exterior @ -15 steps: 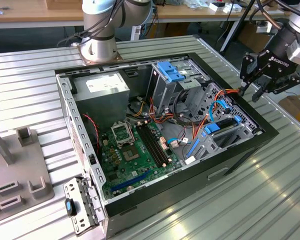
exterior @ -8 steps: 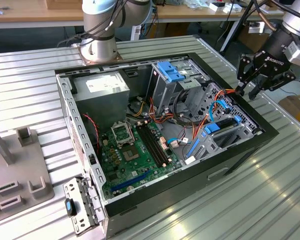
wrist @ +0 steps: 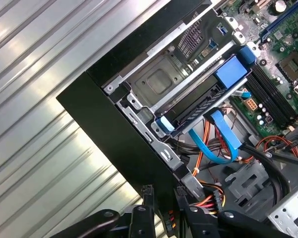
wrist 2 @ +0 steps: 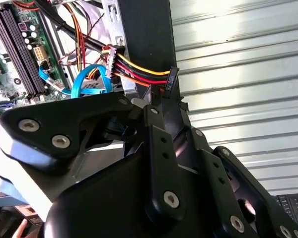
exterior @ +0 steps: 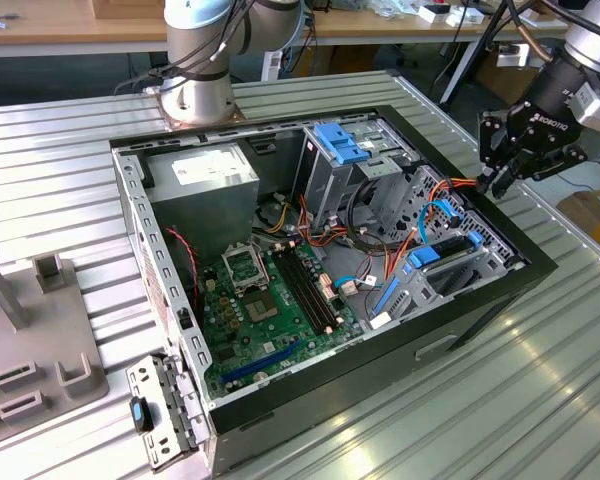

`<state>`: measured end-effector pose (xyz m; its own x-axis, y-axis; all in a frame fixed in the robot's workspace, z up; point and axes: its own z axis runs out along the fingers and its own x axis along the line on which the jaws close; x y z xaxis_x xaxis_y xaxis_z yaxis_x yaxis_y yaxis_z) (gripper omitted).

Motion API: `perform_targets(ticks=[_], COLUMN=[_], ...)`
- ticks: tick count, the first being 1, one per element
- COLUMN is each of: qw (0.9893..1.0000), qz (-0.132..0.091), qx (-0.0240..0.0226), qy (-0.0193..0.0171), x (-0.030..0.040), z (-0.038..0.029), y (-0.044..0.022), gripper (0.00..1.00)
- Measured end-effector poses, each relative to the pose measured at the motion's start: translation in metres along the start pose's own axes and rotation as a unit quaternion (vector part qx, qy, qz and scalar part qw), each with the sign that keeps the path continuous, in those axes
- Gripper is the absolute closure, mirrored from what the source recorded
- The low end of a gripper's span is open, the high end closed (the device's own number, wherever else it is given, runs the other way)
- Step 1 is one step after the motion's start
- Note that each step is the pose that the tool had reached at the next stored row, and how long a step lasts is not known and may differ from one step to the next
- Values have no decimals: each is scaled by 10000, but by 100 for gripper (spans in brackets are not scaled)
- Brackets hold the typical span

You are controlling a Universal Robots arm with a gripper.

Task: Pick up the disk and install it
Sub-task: 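Insert the first disk wire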

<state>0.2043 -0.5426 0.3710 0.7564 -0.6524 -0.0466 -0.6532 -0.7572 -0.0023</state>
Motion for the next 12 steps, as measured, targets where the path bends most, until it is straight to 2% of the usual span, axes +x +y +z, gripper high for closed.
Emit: perform_targets(ticks=[3, 7, 8, 10, 12], qw=[9999, 9998, 9998, 9998, 9998], qz=[-170, -177, -177, -178, -179], qx=[-8, -8, -8, -8, -9], qy=[0, 0, 0, 0, 0], x=[1, 1, 1, 1, 1], z=[-1, 0, 0, 0, 0], y=[-1, -1, -1, -1, -1], gripper=[71, 71, 73, 85, 85])
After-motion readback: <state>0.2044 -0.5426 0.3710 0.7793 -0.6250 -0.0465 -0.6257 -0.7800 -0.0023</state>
